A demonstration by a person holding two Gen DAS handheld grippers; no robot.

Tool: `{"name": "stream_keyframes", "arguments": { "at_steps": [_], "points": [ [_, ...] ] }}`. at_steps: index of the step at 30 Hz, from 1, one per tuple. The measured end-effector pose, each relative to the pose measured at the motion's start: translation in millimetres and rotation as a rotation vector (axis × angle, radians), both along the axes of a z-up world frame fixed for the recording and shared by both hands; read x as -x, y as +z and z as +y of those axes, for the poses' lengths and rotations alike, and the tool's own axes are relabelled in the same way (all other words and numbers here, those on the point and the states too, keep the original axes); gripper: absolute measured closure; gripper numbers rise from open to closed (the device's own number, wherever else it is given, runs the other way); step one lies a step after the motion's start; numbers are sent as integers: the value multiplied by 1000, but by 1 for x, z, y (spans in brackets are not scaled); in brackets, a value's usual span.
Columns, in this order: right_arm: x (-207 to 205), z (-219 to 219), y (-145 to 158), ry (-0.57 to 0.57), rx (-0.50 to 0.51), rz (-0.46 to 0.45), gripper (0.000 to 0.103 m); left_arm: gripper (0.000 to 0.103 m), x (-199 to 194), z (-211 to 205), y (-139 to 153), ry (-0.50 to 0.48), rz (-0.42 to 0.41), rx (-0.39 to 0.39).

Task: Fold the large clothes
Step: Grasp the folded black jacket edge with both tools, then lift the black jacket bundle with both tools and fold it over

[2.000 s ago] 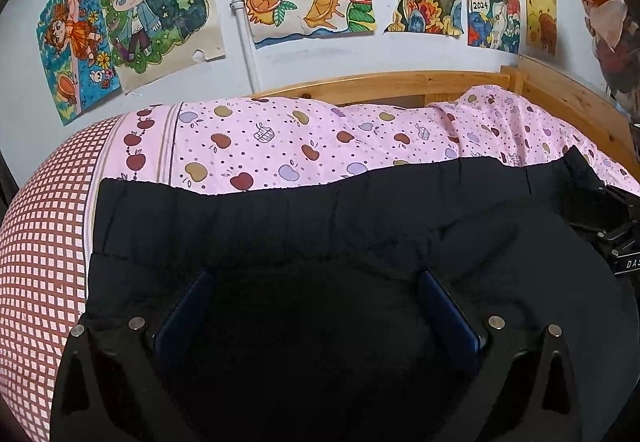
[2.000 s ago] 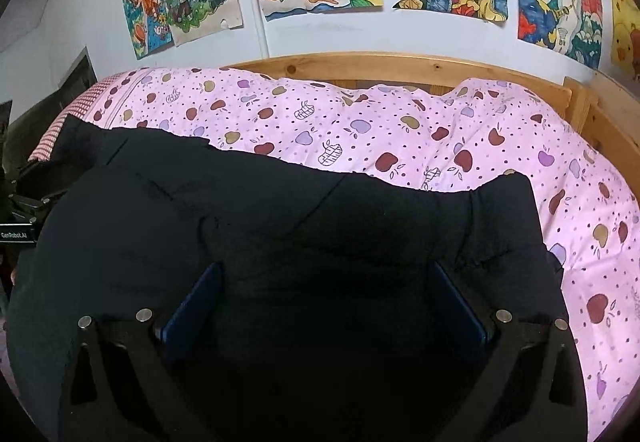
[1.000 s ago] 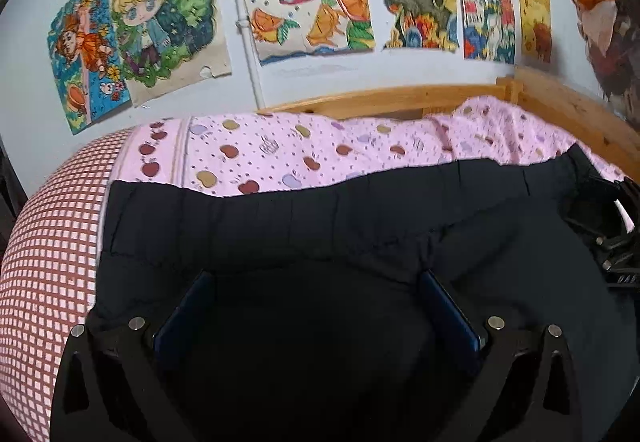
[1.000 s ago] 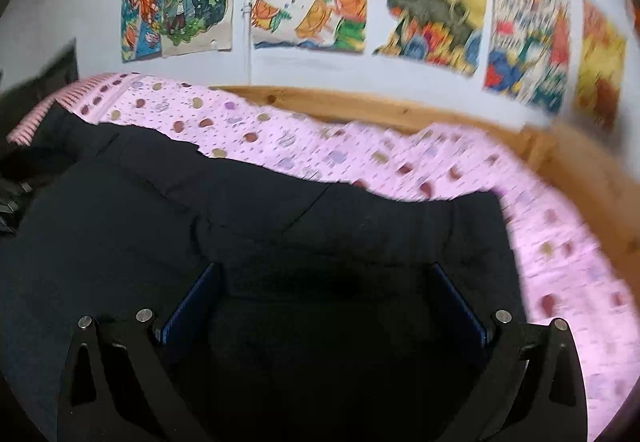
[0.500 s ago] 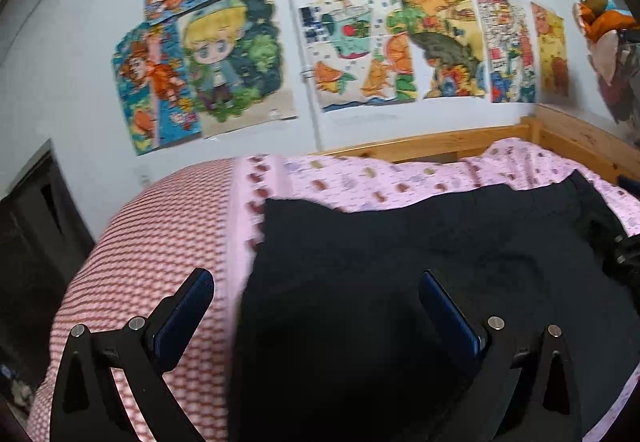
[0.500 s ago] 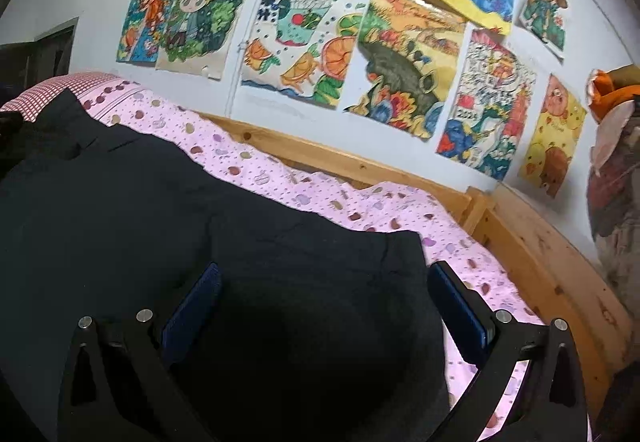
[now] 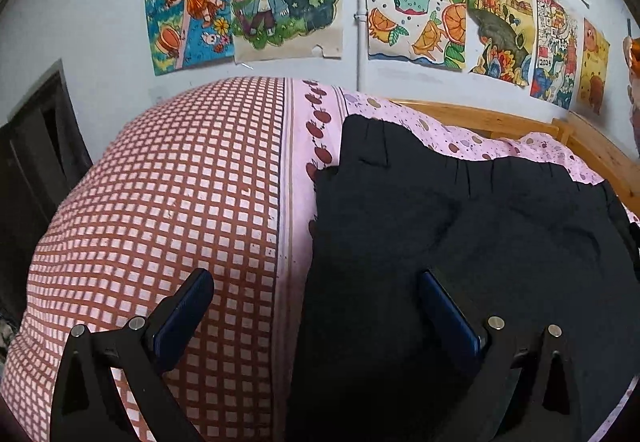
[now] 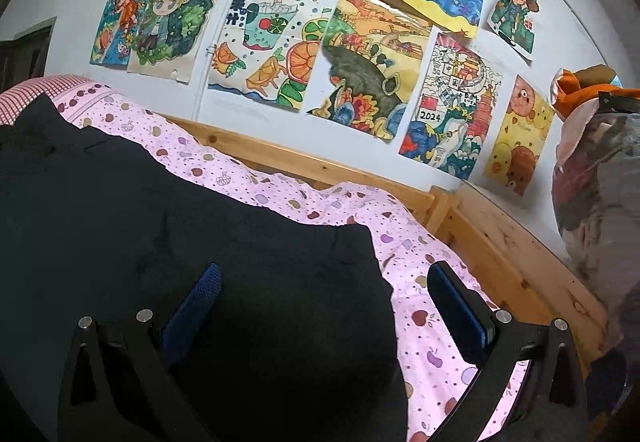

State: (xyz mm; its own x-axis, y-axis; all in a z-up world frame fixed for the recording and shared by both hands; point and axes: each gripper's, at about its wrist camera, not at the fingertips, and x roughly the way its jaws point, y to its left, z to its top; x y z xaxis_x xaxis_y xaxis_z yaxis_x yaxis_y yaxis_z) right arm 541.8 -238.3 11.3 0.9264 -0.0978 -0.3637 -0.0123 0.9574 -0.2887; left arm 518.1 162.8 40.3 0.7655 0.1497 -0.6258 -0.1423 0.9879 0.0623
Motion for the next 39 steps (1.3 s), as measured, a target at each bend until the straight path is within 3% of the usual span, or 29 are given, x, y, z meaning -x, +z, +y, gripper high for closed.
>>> {"name": "stream_keyframes", "arguments": {
  "at_steps": [9,18,32,39],
  "points": [
    [2,-9,-12,-13,92,50,2,0,-5,0,-15,-18,42,6],
    [-5,-25,-31,-58,88,139,2,0,-7,6,-23,-54,63,58],
    [-18,-41,-50,-34,-30,245,2,0,-10,11,-29,-103,97,129],
    [-29,-70,-65,18,-253,341,2,0,-10,13,-33,-120,105,161]
  ]
}}
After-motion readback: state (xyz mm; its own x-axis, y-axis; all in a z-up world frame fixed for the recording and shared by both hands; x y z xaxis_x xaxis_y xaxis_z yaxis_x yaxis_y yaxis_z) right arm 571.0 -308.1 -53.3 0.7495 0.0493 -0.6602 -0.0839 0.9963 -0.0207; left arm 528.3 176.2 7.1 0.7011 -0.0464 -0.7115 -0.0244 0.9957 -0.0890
